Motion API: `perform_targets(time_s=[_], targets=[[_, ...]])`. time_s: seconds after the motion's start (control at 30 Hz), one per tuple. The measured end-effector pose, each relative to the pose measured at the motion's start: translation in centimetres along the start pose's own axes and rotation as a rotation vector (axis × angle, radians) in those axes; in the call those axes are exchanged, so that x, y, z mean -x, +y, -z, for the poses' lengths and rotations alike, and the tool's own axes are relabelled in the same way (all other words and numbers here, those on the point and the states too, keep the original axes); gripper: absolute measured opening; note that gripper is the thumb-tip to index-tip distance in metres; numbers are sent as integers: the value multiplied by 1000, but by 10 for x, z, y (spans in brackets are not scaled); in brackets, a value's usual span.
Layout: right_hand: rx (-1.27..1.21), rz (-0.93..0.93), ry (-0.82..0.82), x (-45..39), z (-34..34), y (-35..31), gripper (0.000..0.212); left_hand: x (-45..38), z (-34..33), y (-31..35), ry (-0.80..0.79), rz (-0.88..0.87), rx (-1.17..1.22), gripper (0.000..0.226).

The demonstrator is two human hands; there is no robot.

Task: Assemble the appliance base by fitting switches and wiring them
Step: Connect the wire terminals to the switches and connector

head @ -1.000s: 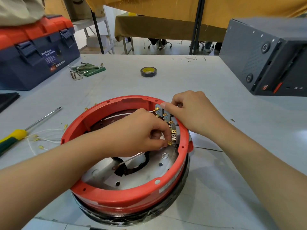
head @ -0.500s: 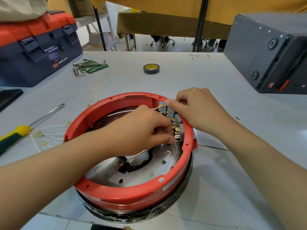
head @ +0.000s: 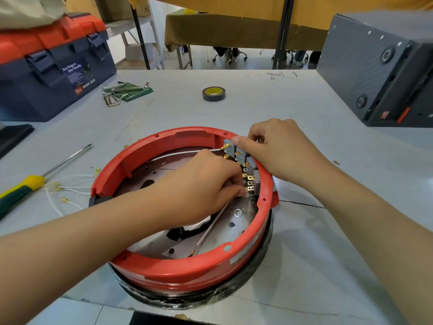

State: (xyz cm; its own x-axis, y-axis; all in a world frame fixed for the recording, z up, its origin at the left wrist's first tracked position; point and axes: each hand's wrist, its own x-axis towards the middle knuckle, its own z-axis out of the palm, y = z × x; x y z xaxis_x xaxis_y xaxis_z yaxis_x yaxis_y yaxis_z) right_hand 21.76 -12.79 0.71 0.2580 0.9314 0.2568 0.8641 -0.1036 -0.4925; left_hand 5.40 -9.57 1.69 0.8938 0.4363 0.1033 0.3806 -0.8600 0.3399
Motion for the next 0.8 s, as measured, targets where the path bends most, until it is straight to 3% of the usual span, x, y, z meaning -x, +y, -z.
perform_targets(time_s=[0.47, 0.8], targets=[[24, 7, 13, 0, -2, 0, 43, -3, -3, 6, 29, 65, 23, 13], [143, -24, 65, 5, -4, -5, 47, -3, 0, 4, -38, 170, 247, 13]])
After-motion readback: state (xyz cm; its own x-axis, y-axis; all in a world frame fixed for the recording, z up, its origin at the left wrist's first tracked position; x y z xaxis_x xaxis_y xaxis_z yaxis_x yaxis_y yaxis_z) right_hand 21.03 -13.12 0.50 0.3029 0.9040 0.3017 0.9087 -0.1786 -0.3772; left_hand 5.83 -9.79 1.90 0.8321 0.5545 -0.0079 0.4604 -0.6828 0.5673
